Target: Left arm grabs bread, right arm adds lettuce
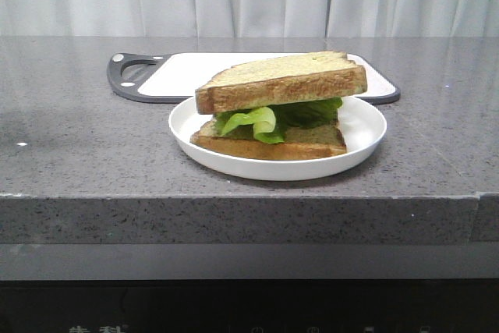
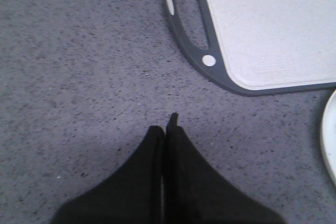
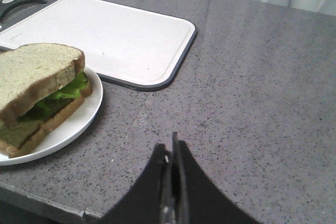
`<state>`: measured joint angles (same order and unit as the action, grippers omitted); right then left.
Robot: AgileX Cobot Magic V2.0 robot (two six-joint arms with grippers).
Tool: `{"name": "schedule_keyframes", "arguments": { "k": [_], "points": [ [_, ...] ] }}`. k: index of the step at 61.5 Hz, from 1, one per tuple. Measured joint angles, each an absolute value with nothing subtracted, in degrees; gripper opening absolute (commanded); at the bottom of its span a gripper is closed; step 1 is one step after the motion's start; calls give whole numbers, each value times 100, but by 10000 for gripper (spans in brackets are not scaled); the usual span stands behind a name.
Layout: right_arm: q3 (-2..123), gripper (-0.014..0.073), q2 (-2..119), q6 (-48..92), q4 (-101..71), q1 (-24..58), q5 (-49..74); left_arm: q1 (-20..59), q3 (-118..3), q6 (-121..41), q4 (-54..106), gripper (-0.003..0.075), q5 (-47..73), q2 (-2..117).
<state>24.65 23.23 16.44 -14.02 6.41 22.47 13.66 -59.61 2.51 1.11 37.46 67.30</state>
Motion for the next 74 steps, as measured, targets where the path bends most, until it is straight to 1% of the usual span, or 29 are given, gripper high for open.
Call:
{"name": "schedule_keyframes", "arguments": {
  "k": [4,16,25,38,44,53,74],
  "points": [
    [2465,-63,2323,1644,-1402,641,2247,1366,-5567,392,-154,-20,3463,6295],
    [2465,-63,2323,1644,-1402,641,2247,1366,-4339,469,-280,-20,2438,4989],
    [2465,-63,2323,1644,-1402,641,2247,1366,-3408,483,-289,-20,1784,3590],
    [2465,-64,2323,1644,-1402,641,2154,1366,-2515,492,-289,-20,1547,1895],
    [2465,-69,2323,1644,-1402,641,2145,1366,-2206,492,-203,-20,1536,1341],
    [2465,-69,2323,1644,-1402,641,2140,1366,-1949,492,-159,-19,1536,917],
    [2465,-69,2323,1644,-1402,641,2131,1366,-1947,492,-142,-19,1523,877]
  ]
}}
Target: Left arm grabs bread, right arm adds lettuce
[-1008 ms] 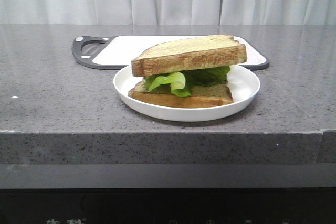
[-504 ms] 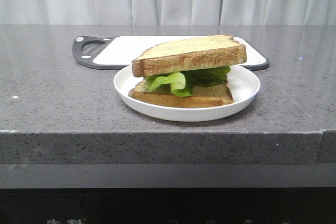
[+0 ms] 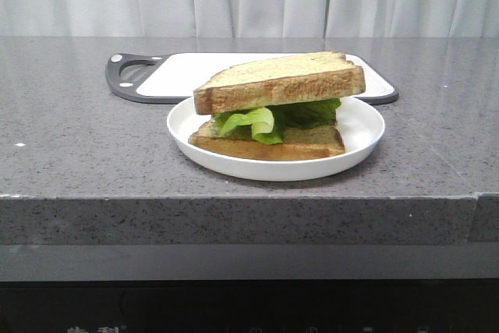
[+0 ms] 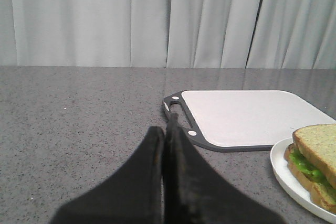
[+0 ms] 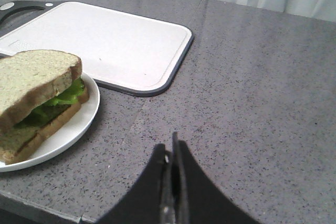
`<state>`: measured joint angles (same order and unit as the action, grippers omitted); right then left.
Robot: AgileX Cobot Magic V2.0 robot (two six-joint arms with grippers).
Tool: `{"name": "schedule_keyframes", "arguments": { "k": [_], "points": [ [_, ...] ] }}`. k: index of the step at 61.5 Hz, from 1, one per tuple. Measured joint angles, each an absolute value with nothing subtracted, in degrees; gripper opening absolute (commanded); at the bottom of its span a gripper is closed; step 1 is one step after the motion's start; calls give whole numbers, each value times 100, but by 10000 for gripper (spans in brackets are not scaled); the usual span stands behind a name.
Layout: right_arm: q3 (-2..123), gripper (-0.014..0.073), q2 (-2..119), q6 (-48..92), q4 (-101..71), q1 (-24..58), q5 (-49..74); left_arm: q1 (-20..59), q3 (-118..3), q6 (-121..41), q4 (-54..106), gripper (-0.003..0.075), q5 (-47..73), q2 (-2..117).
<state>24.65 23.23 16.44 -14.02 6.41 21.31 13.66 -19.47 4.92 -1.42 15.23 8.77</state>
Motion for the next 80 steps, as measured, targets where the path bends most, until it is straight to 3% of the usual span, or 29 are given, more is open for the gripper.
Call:
{"name": "schedule_keyframes", "arguments": {
  "k": [45,67,80],
  "points": [
    [2465,-69,2323,1644,-1402,641,2131,1312,-1593,492,-166,-19,1495,784],
    [2455,-69,2323,1644,-1402,641,2131,-28,-282,492,-119,-19,1428,-29],
    [2462,-69,2323,1644,-1402,631,2131,-224,31,492,-56,-19,985,-29]
  ]
}}
